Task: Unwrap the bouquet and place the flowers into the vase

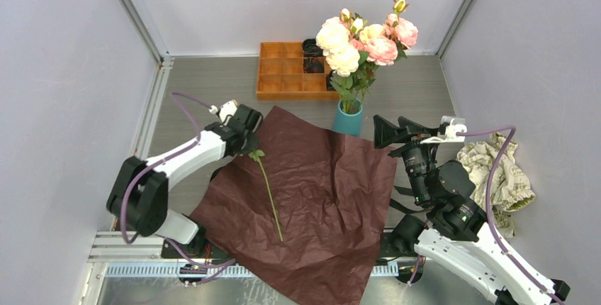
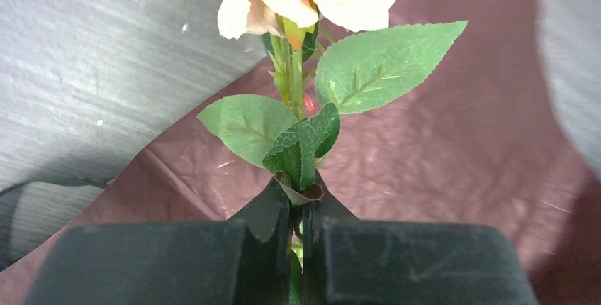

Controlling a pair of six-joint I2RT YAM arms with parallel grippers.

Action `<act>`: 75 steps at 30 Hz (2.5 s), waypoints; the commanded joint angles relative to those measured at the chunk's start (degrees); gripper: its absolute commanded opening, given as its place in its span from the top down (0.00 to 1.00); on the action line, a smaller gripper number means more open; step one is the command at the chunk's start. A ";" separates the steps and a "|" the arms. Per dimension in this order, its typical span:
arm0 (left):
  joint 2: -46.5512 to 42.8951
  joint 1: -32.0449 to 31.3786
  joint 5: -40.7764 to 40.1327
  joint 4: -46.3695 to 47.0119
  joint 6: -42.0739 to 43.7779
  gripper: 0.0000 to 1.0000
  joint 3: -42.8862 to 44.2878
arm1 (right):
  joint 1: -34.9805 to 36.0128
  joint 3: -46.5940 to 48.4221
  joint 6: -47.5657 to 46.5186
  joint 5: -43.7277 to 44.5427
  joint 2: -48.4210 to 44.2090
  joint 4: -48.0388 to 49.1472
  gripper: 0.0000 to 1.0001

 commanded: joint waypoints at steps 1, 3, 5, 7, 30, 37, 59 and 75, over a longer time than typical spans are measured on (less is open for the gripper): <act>-8.86 0.03 -0.54 7.40 6.38 1.00 2.78 | -0.06 1.87 0.93 -0.31 -1.39 0.10 0.22; -12.60 0.02 0.03 9.79 8.43 1.00 3.85 | -0.05 2.19 1.02 -0.19 -2.01 -0.45 0.22; -15.41 -0.19 0.91 12.22 10.45 1.00 5.32 | -0.05 2.56 0.98 0.06 -2.62 -1.32 0.22; -17.91 -0.74 1.80 14.66 12.65 1.00 6.79 | -0.05 3.05 1.05 0.43 -3.32 -2.66 0.22; -2.03 -19.70 11.95 47.70 46.08 1.00 46.90 | -0.06 5.15 1.43 5.88 -19.79 -14.22 0.21; 4.54 -25.27 14.84 52.73 51.79 1.00 53.36 | -0.13 3.81 2.39 5.09 -21.35 -14.11 0.21; 11.92 -31.22 17.68 64.69 67.54 1.00 52.93 | -0.08 0.88 1.94 3.89 -19.47 -10.15 0.18; 13.50 -31.18 15.16 72.08 65.86 1.00 44.01 | -0.10 -0.13 1.86 3.96 -18.66 -9.30 0.17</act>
